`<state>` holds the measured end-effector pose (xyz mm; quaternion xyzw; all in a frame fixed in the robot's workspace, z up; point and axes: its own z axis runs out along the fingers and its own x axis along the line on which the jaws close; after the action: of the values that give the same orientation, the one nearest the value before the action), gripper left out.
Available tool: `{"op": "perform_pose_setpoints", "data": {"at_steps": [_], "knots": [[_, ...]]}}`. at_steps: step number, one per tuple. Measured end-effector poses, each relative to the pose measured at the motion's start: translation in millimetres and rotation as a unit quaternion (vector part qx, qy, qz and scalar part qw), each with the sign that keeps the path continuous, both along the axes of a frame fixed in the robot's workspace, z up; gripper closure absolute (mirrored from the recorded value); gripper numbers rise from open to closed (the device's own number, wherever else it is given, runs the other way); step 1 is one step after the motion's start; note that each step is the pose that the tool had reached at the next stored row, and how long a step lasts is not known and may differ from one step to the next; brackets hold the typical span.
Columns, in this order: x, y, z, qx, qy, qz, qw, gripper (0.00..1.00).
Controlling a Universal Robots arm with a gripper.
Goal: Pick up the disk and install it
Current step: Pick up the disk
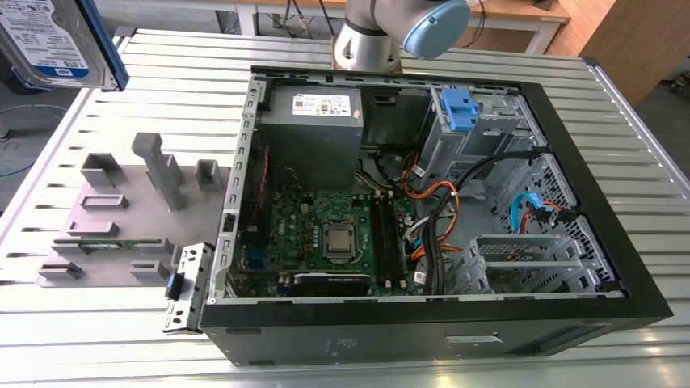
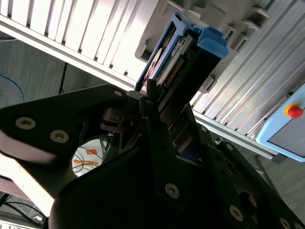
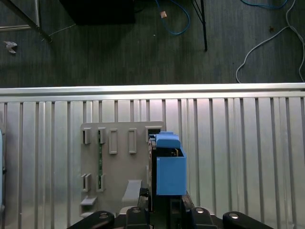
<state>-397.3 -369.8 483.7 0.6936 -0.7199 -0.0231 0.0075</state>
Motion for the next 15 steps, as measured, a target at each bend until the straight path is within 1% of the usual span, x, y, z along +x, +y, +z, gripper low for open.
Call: {"op": "perform_pose_setpoints", "data": {"at_steps": [5,9,15], "knots": [[2.2,0.0,0.0,0.0000,0.0000,0.000,1.00000,0.65],[2.4,0.0,0.3,0.0000,0.0000,0.000,1.00000,0.65],[2.5,0.0,6.7,0.0000,0.0000,0.000,1.00000,0.65]]}}
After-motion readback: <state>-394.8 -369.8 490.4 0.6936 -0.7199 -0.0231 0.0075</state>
